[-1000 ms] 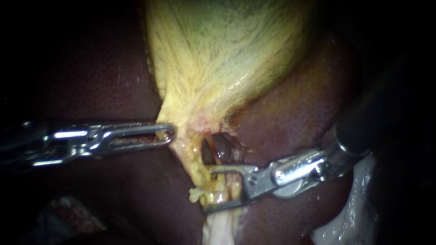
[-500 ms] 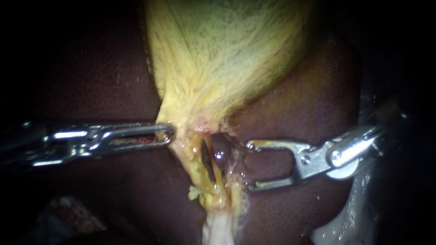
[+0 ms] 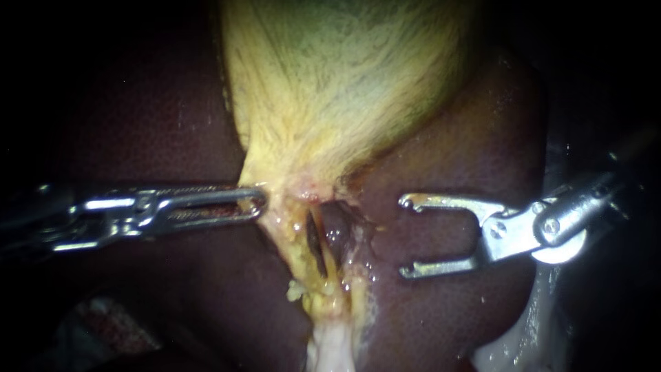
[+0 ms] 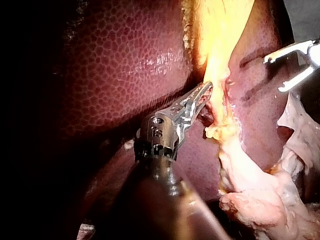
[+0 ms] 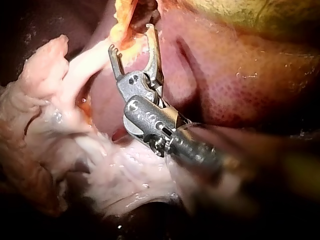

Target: Going back first clip left tube

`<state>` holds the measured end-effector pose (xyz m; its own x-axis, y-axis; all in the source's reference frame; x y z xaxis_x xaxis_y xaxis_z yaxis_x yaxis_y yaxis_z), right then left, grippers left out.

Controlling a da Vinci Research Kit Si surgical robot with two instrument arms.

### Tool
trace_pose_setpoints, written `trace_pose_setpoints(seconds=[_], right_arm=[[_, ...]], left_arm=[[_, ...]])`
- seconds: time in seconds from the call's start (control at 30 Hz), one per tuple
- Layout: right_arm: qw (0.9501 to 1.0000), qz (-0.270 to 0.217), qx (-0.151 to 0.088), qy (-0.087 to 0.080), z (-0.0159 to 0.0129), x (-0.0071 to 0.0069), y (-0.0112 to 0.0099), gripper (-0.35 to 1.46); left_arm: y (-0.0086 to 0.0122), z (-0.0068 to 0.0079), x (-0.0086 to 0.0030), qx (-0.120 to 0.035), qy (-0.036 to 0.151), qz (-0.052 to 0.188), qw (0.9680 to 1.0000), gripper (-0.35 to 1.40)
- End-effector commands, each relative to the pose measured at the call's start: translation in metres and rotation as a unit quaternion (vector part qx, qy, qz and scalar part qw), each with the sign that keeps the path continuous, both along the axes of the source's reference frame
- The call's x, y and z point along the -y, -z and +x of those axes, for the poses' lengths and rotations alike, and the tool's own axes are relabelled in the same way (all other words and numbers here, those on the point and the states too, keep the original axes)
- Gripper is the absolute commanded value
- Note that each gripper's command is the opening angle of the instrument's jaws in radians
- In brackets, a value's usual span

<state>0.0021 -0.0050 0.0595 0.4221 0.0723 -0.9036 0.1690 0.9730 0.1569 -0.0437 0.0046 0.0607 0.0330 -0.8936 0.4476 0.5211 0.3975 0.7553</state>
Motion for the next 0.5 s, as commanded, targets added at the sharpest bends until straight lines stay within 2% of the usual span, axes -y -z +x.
trace_pose_setpoints(seconds=[0.03, 0.3, 0.5], right_arm=[[1.0000, -0.001, 0.001, -0.001, 0.0001, 0.0002, 0.0001, 0.60], [1.0000, 0.000, 0.000, 0.001, 0.0004, 0.0004, 0.0001, 0.60], [1.0000, 0.001, -0.001, 0.002, 0.0005, 0.0004, 0.0000, 0.60]], left_arm=[[-0.0003, -0.0002, -0.0001, -0.001, 0.001, 0.001, 1.0000, -0.35], [-0.0023, -0.0027, -0.0006, 0.000, 0.000, -0.001, 1.0000, -0.35], [-0.0038, -0.0052, 0.0002, 0.001, -0.011, 0.000, 0.9999, -0.35]])
